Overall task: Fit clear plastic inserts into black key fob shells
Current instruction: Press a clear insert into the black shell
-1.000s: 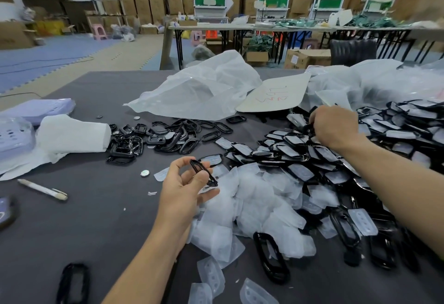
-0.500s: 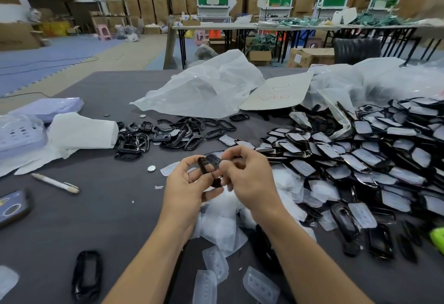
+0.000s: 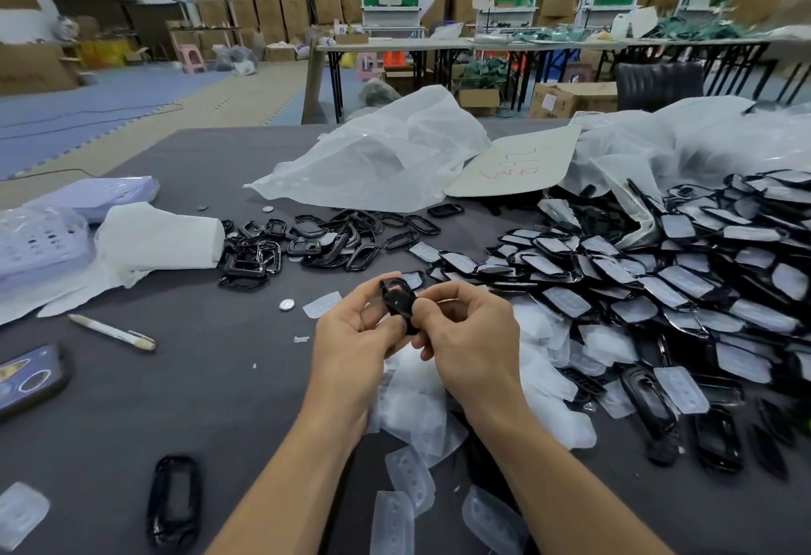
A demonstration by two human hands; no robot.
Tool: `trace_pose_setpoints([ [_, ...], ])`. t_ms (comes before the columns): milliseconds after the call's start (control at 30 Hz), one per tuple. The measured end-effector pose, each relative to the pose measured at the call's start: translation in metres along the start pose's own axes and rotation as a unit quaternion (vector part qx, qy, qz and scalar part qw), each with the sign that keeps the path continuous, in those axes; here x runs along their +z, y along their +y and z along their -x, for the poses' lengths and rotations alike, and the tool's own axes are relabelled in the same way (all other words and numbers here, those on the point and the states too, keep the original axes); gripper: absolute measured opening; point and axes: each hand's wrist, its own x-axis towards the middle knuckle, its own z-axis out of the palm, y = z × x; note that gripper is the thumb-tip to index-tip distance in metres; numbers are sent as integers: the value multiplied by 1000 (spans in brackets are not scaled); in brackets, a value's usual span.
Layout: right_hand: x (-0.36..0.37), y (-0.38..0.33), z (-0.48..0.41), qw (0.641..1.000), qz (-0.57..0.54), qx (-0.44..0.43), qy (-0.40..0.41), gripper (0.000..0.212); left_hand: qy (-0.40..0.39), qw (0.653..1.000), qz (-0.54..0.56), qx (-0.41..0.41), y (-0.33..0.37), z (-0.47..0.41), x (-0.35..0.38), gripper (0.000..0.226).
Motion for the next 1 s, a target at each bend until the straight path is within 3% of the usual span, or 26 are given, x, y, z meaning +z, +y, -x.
trace_pose_setpoints([
  [233, 2, 4, -1, 996, 76, -14, 35, 16, 12, 999, 22, -20, 2, 2, 2, 39],
  [700, 2, 3, -3, 992, 115, -17, 43, 20, 13, 995, 78, -55, 4, 1, 2, 32],
  [1000, 0, 1, -2, 985, 152, 1, 75, 19, 0, 997, 41, -59, 6, 3, 2, 32],
])
